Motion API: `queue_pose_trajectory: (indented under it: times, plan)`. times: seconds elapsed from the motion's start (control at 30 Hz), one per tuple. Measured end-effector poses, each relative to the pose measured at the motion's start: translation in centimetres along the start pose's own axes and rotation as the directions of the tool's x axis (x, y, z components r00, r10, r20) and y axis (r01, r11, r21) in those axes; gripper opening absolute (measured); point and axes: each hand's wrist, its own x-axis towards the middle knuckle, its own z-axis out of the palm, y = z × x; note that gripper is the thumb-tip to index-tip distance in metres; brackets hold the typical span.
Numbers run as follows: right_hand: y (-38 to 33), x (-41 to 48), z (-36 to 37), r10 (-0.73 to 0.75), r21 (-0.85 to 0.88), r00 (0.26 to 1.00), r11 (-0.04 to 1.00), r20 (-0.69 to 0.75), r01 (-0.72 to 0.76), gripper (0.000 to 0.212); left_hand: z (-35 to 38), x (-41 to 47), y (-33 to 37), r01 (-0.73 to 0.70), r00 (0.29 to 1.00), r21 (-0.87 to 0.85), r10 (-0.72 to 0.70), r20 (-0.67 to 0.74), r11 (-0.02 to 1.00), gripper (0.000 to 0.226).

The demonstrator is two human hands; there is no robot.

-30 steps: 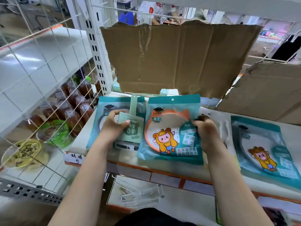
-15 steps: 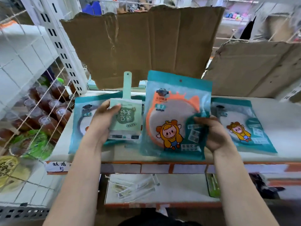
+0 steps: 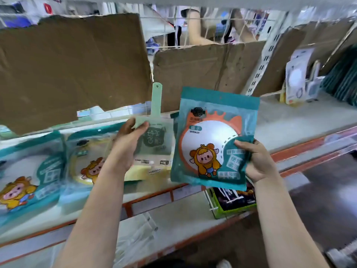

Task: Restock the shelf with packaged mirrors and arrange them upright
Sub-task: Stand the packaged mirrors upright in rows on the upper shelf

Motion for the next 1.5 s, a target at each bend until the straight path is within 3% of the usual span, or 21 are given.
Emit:
queue_pose_trajectory:
  times: [0.1, 0.17, 0.3, 0.43, 0.53, 0.7, 0.97, 1.1, 1.33, 1.5]
  plan:
    - [-2.3, -0.3, -4.1, -0.052, -0.019, 0.997, 0.999, -0.054, 0.051, 0.013, 5.2, -0.1, -1.2, -0.026, 0.998, 0.024, 0.025, 0.064, 0.999, 0.022]
    - [-3.9, -0.4, -7.6, -0.07, -0.016, 0.995, 0.998, -0.075, 0.069, 0.013, 8.9, 0.0, -2.7, -0.039, 0.995, 0.04, 0.036, 0.093, 0.998, 0.014]
    - [-8.2, -0.6, -15.8, -0.108, -0.007, 0.987, 0.994, -0.12, 0.108, 0.026, 17.5, -1.3, -6.2, -0.033, 0.982, 0.089, 0.015, 0.19, 0.995, 0.014]
    - [-12.2, 0.4, -22.5, -0.178, 0.013, 0.97, 0.983, -0.168, 0.183, 0.057, 26.7, -1.5, -8.3, -0.063, 0.966, 0.09, 0.038, 0.256, 0.994, 0.026]
    - [-13.4, 0.7, -27.6, -0.186, 0.032, 0.951, 0.979, -0.248, 0.2, 0.015, 32.1, -1.4, -10.7, -0.059, 0.944, 0.083, 0.029, 0.33, 0.995, 0.015]
    - [-17.8, 0.0, -34.6, -0.21, 0.042, 0.907, 0.969, -0.366, 0.242, 0.017, 41.6, -1.4, -12.6, -0.05, 0.892, 0.123, -0.011, 0.451, 0.991, 0.015]
    - [-19.8, 0.6, -42.7, -0.174, 0.092, 0.86, 0.965, -0.479, 0.246, 0.019, 51.5, -1.1, -16.9, -0.021, 0.883, 0.19, -0.071, 0.465, 0.982, 0.013]
    - [-23.0, 3.0, -47.1, -0.208, 0.058, 0.845, 0.961, -0.493, 0.27, 0.019, 57.0, 0.6, -18.5, -0.047, 0.881, 0.173, -0.04, 0.471, 0.984, 0.023]
    - [-29.6, 8.3, -54.2, -0.204, 0.038, 0.84, 0.966, -0.502, 0.257, 0.019, 67.4, 5.0, -20.9, 0.006, 0.904, 0.121, -0.057, 0.423, 0.993, 0.012]
    - [-34.5, 12.5, -58.3, -0.21, 0.021, 0.858, 0.969, -0.47, 0.248, 0.018, 73.5, 8.1, -22.4, -0.044, 0.926, 0.166, -0.022, 0.377, 0.985, 0.016]
